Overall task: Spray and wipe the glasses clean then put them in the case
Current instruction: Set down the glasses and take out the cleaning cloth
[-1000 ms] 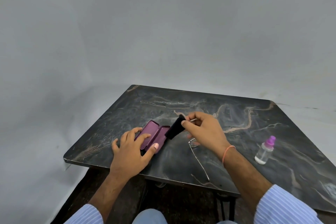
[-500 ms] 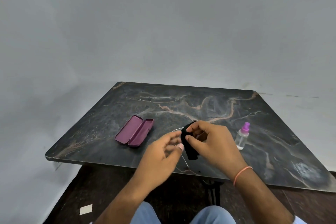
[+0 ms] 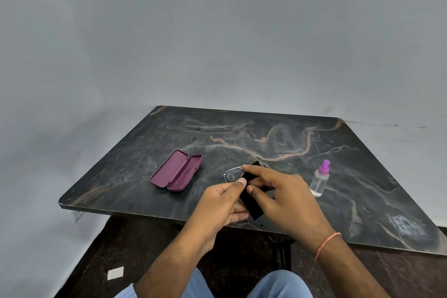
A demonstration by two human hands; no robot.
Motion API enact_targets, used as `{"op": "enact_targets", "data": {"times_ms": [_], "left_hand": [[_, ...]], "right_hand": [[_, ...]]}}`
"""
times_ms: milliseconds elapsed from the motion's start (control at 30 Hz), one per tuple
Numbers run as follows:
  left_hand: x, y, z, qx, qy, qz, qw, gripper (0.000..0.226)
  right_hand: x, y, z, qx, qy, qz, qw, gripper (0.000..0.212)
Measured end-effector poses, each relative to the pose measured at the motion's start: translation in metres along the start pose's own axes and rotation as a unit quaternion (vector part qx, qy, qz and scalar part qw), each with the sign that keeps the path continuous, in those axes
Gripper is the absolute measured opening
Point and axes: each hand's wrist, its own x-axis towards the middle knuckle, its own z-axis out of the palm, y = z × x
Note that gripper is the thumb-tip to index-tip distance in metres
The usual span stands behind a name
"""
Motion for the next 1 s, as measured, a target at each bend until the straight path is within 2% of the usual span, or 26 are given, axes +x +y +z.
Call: {"op": "enact_targets", "data": {"times_ms": [167, 300, 433, 533, 700, 867, 933, 1000], "left_hand": [[0.003, -0.004, -0.001, -0.046, 0.003, -0.019, 0.999, 0.030], [0.007, -0.004, -0.001, -0.068, 0.030, -0.021, 0.997, 0.029], [0.007, -0.003, -0.001, -0.117, 0.042, -0.016, 0.992, 0.028], [0.007, -0.003, -0.003, -0.119, 0.042, -0.006, 0.992, 0.025], [0.001, 0.003, -0.008, -0.073, 0.032, 0.031, 0.996, 0.023], [-0.004, 0.010, -0.013, -0.065, -0.005, 0.065, 0.996, 0.036], [-0.006, 0.012, -0.014, -0.065, -0.011, 0.067, 0.996, 0.037], [-0.006, 0.012, -0.016, -0.066, -0.010, 0.069, 0.995, 0.037]], "right_hand": [[-0.002, 0.007, 0.000, 0.019, -0.006, 0.026, 0.999, 0.049], [-0.006, 0.016, -0.001, 0.155, 0.022, 0.109, 0.982, 0.041], [-0.013, 0.019, 0.005, 0.360, 0.049, 0.223, 0.905, 0.032], [-0.017, 0.021, 0.008, 0.432, 0.043, 0.277, 0.857, 0.029], [-0.018, 0.019, 0.009, 0.471, -0.042, 0.333, 0.816, 0.025], [-0.012, 0.013, 0.008, 0.473, -0.184, 0.368, 0.779, 0.063], [-0.011, 0.014, 0.011, 0.481, -0.199, 0.347, 0.780, 0.069], [-0.008, 0.016, 0.014, 0.509, -0.174, 0.312, 0.783, 0.062]]}}
